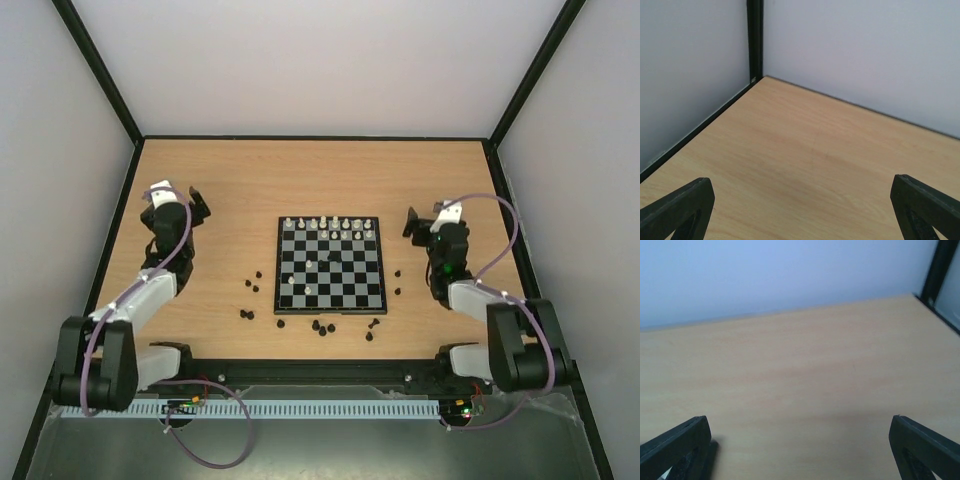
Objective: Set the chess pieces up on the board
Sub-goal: Pick up the chess piece from the chessboard.
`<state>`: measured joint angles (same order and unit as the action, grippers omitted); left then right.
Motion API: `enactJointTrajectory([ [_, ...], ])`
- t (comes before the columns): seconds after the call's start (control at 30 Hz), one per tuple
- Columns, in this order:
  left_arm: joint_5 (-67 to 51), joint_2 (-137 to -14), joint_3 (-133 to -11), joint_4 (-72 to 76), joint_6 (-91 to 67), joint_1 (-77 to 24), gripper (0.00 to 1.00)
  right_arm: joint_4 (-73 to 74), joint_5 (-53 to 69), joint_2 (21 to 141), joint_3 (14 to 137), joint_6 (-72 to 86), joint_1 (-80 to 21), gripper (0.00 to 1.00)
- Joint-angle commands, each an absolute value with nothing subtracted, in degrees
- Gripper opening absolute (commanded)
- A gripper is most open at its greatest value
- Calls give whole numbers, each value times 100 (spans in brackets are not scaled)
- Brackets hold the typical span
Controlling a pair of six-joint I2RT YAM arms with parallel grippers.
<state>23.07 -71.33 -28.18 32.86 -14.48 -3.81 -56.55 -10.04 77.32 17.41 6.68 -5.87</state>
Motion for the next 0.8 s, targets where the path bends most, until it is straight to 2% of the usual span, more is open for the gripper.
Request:
enactJointTrajectory([
  [0.0,2206,-6356,-3459,1809,-2018,-679,99,-3630,-1122,6872,2797,1264,-775,98],
  [0.13,1768,-6020,-4456,297,-3025,-803,100,-1154,-361,6885,4305,2203,-798,98],
  [0.2,1250,-5976,-4808,14,-3154,-840,99,-371,145,7030,4908,2385,-804,99],
  [0.33,-389,-6137,-5406,23,-2748,-874,99,-218,568,6908,4807,2737,-805,99],
  [0.4,-692,-6271,-5828,-374,-2803,-903,99,-304,754,6797,4538,2977,-803,99],
  [0.57,-2154,-6210,-5388,91,-2995,-658,100,-248,1736,7046,4483,3161,-908,99],
  [0.63,-2848,-6031,-4879,663,-3116,-619,100,-113,1413,7024,4469,3092,-1260,99],
  [0.77,-2836,-6022,-4976,98,-3020,-845,100,68,638,7053,4498,3046,-2119,99],
])
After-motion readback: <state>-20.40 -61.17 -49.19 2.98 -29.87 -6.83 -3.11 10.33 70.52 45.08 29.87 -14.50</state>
